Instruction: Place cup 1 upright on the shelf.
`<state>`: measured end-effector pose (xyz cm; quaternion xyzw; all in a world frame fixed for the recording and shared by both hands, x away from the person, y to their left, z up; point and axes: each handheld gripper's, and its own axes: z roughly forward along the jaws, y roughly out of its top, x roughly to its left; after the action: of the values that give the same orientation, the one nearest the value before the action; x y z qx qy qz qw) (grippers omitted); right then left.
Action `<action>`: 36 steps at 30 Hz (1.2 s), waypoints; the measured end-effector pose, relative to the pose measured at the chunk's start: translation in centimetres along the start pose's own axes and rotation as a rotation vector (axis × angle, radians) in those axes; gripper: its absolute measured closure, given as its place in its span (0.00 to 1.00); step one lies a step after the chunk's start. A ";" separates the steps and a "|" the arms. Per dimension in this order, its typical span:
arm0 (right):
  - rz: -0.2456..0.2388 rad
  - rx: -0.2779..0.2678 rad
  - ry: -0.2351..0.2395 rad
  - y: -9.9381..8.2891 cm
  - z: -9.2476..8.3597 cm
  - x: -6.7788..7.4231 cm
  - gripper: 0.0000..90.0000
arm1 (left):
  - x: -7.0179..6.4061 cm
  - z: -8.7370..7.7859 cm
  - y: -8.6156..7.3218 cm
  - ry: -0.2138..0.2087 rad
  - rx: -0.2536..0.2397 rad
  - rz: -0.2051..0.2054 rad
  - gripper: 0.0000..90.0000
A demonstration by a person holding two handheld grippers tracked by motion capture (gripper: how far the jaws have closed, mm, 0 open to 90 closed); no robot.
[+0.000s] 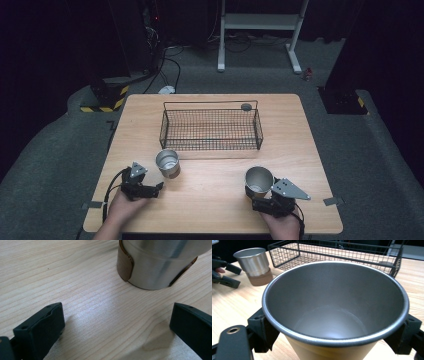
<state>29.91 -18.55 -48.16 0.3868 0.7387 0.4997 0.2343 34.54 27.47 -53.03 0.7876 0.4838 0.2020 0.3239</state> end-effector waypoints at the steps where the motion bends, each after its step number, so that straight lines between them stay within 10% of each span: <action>1: -0.002 -0.003 -0.006 0.0 0.0 -0.1 0.16 | 0.0 0.0 0.0 -0.001 0.000 -0.002 0.00; 36: -0.013 -0.019 -0.056 4.0 1.6 -0.9 0.16 | 0.0 0.0 0.0 0.003 0.001 -0.004 0.00</action>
<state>32.96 -17.60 -45.10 0.3937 0.7297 0.4938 0.2620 34.49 27.49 -53.03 0.7864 0.4862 0.2021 0.3230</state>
